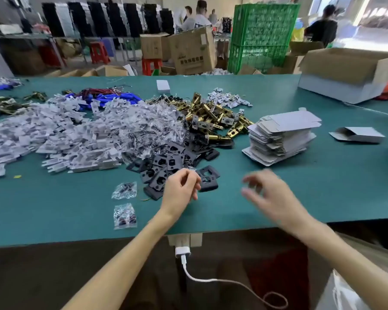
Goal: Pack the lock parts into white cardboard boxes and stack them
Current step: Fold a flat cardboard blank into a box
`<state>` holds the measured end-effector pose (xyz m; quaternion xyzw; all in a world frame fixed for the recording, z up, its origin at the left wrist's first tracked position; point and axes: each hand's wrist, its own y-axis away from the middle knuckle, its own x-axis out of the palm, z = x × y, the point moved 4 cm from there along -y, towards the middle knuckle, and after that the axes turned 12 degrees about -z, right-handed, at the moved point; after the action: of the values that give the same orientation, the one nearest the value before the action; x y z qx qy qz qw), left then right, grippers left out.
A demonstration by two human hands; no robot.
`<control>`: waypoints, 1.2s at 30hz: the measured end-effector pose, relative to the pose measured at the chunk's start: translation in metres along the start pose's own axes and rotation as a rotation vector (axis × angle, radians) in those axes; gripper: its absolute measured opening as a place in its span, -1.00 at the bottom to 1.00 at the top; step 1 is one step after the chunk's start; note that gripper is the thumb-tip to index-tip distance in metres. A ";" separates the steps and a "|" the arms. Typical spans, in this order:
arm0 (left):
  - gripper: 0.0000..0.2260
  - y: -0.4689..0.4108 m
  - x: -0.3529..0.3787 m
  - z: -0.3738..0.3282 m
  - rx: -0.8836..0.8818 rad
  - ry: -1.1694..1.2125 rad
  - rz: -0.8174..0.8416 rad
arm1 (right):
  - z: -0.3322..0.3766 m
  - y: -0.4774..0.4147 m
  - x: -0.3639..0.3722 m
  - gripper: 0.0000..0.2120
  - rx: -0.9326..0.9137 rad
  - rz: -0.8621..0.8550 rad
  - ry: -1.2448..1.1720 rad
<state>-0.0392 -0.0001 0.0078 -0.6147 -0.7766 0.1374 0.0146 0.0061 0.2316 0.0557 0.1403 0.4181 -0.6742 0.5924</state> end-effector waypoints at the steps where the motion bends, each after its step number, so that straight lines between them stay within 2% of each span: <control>1: -0.75 -0.003 0.004 0.000 0.003 0.003 -0.023 | -0.010 -0.024 -0.009 -0.77 -0.024 -0.177 0.078; 3: -0.73 -0.009 0.009 0.006 -0.049 0.008 -0.074 | -0.024 -0.070 -0.027 -0.58 0.074 -0.331 0.240; 6: -0.73 -0.011 0.013 0.014 -0.092 0.027 -0.097 | -0.049 -0.128 -0.041 -0.30 0.209 -0.281 0.466; 8: -0.72 -0.010 0.014 0.019 -0.065 -0.001 -0.069 | -0.067 -0.149 -0.039 -0.20 0.225 -0.223 0.567; 9: -0.73 -0.008 0.015 0.020 -0.054 -0.026 -0.049 | -0.072 -0.154 -0.037 -0.20 0.227 -0.184 0.600; 11: -0.74 -0.007 0.017 0.022 -0.056 -0.049 -0.022 | -0.079 -0.154 -0.032 -0.33 0.205 -0.131 0.667; 13: -0.75 -0.010 0.016 0.026 -0.082 -0.051 -0.028 | -0.083 -0.151 -0.029 -0.46 0.190 -0.155 0.689; 16: -0.75 -0.012 0.015 0.028 -0.105 -0.040 -0.045 | -0.081 -0.150 -0.033 -0.49 0.144 -0.199 0.700; 19: -0.74 -0.013 0.016 0.031 -0.104 -0.042 -0.021 | -0.072 -0.148 -0.041 -0.50 0.179 -0.175 0.579; 22: -0.74 -0.014 0.016 0.034 -0.103 -0.038 -0.012 | -0.064 -0.144 -0.048 -0.79 0.166 -0.177 0.555; 24: -0.74 -0.015 0.015 0.034 -0.097 -0.036 -0.009 | -0.058 -0.138 -0.053 -0.77 0.121 -0.252 0.555; 26: -0.74 -0.014 0.015 0.035 -0.101 -0.040 -0.003 | -0.046 -0.126 -0.057 -0.80 0.009 -0.426 0.518; 28: -0.74 -0.014 0.017 0.033 -0.109 -0.011 0.025 | -0.021 -0.103 -0.050 -0.85 -0.206 -0.594 0.383; 29: -0.73 -0.015 0.020 0.031 -0.132 0.027 0.052 | -0.008 -0.090 -0.040 -0.80 -0.323 -0.625 0.304; 30: -0.69 -0.018 0.023 0.030 -0.185 0.089 0.093 | 0.002 -0.075 -0.026 -0.75 -0.422 -0.622 0.229; 32: -0.48 -0.025 0.028 0.029 -0.386 0.305 0.203 | 0.014 -0.047 0.010 -0.70 -0.526 -0.544 0.092; 34: -0.29 -0.030 0.029 0.029 -0.578 0.577 0.317 | 0.019 -0.020 0.048 -0.61 -0.532 -0.438 -0.001; 36: -0.22 -0.033 0.027 0.029 -0.655 0.693 0.378 | 0.023 -0.001 0.076 -0.56 -0.540 -0.332 -0.053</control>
<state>-0.0825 0.0129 -0.0163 -0.7261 -0.6038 -0.3248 0.0529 -0.0072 0.1635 0.0181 -0.1097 0.5834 -0.6299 0.5009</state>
